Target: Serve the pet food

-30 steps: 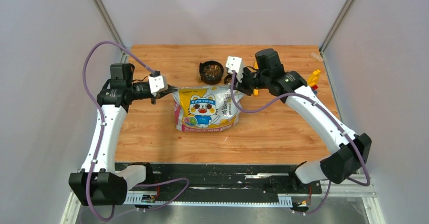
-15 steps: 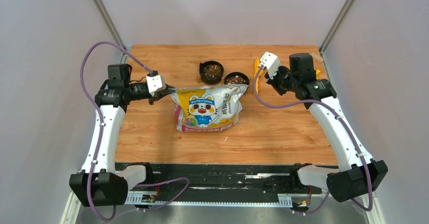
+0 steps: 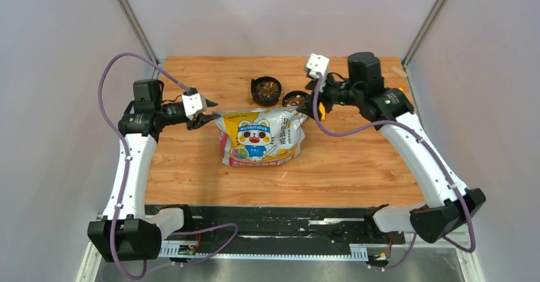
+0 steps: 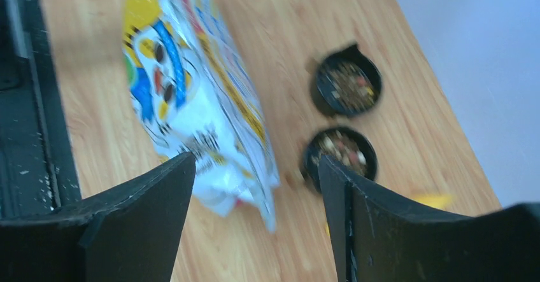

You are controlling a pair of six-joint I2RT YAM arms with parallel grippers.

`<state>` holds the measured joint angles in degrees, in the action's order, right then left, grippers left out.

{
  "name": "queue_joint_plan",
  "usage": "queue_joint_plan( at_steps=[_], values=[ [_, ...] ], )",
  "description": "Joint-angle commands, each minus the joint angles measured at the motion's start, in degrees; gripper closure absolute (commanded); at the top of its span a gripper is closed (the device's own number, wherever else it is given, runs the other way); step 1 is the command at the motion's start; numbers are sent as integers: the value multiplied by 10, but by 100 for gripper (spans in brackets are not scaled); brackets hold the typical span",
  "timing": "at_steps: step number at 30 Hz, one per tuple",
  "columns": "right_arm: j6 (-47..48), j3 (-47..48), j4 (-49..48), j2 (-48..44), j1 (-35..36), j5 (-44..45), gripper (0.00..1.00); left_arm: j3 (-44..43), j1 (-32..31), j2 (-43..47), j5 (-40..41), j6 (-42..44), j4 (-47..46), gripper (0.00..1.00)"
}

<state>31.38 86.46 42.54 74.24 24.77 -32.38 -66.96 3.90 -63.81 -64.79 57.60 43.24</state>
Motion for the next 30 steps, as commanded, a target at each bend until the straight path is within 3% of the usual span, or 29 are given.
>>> queue_joint_plan(
  at_steps=[1, 5, 11, 20, 26, 29, 30],
  values=[
    [-15, 36, -82, 69, 81, -63, 26, 11, 5, 17, -29, -22, -31, 54],
    [-5, 66, -155, 136, 156, -21, 29, 17, 5, 21, -29, -36, -39, 57],
    [25, 142, -175, 241, 212, -34, 48, 22, 5, 24, -34, -46, -48, 63],
    [60, 212, -138, 318, 248, -36, 75, 34, 4, 27, -43, -64, -68, 66],
    [71, 228, -122, 330, 257, -23, 88, 37, 4, 21, -47, -68, -72, 59],
    [76, 231, -120, 330, 259, -14, 100, 37, 4, 18, -46, -67, -70, 70],
    [79, 231, -118, 329, 260, -10, 100, 36, 4, 18, -44, -63, -68, 81]
  ],
)
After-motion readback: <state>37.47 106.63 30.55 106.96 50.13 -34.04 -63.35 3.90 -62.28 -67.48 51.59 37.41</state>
